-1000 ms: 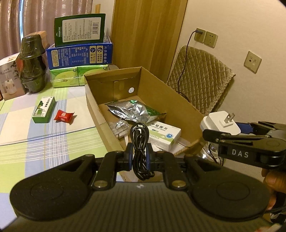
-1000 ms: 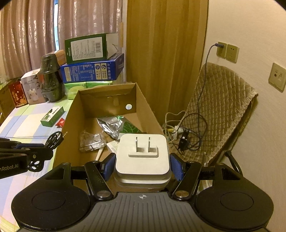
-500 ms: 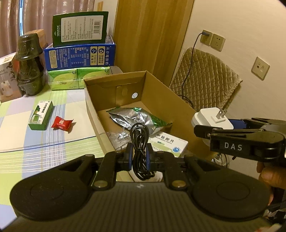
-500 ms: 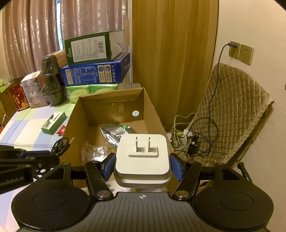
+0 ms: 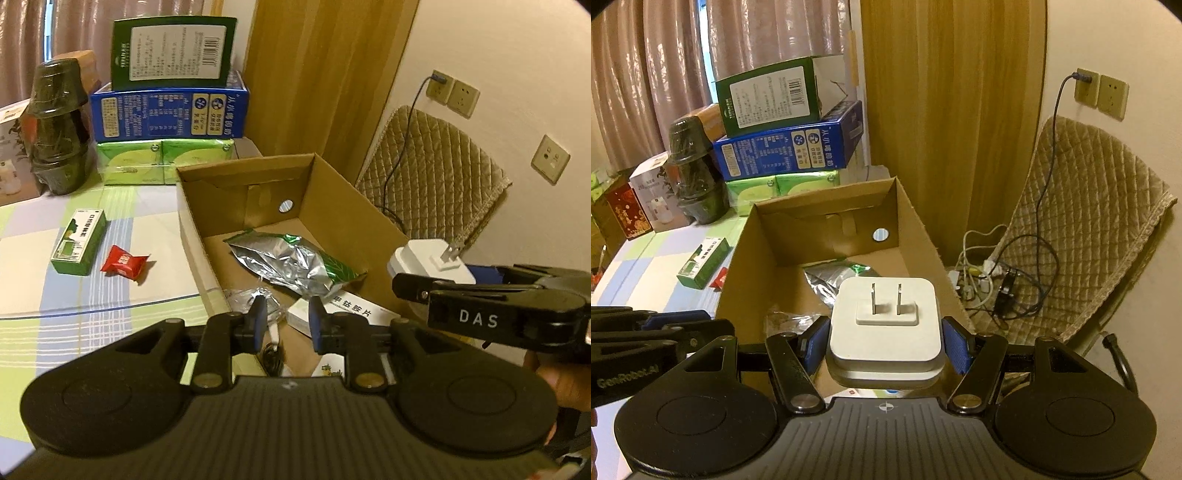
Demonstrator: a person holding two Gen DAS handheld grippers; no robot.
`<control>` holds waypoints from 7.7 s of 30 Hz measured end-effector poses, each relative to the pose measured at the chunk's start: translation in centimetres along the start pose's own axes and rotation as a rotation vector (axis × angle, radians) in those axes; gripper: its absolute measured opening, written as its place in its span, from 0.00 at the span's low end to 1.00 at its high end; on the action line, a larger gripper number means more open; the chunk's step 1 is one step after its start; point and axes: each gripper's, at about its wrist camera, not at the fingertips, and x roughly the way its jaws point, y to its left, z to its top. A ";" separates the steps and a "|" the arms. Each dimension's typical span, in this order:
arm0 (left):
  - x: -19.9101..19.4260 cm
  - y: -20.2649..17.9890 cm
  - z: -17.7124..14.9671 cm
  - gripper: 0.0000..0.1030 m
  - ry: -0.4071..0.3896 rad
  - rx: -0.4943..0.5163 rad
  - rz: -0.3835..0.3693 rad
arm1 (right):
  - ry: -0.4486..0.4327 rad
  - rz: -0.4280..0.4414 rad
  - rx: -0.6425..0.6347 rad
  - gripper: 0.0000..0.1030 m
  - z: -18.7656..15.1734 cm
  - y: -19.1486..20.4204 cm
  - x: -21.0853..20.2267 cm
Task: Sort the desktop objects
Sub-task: 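Open the left tool to drop the cable while the right tool lowers the adapter into the box, then open the right tool to release the adapter and withdraw both tools, then reach the left tool to the green spray box and the right tool to the red candy, then close the left tool on the green spray box while the right tool grasps the red candy, then lift the spray box and candy and carry both toward the cardboard box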
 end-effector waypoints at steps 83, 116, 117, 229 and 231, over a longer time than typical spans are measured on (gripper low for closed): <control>4.1 32.5 -4.3 0.98 -0.082 -0.108 0.299 | -0.077 0.136 -0.104 0.72 -2.7 24.1 22.6; 8.3 33.0 -3.4 0.98 -0.072 -0.081 0.263 | -0.058 0.082 -0.061 0.43 -1.2 23.6 26.8; 8.4 33.0 -3.2 0.98 -0.076 -0.075 0.258 | -0.058 0.081 -0.060 0.43 -1.2 23.6 26.8; 0.0 25.6 -13.5 0.53 0.058 -0.047 0.255 | 0.024 0.105 -0.167 0.42 -14.8 25.6 10.6; 0.0 25.5 -13.5 0.51 0.059 -0.037 0.259 | 0.025 0.107 -0.164 0.42 -14.8 25.6 10.6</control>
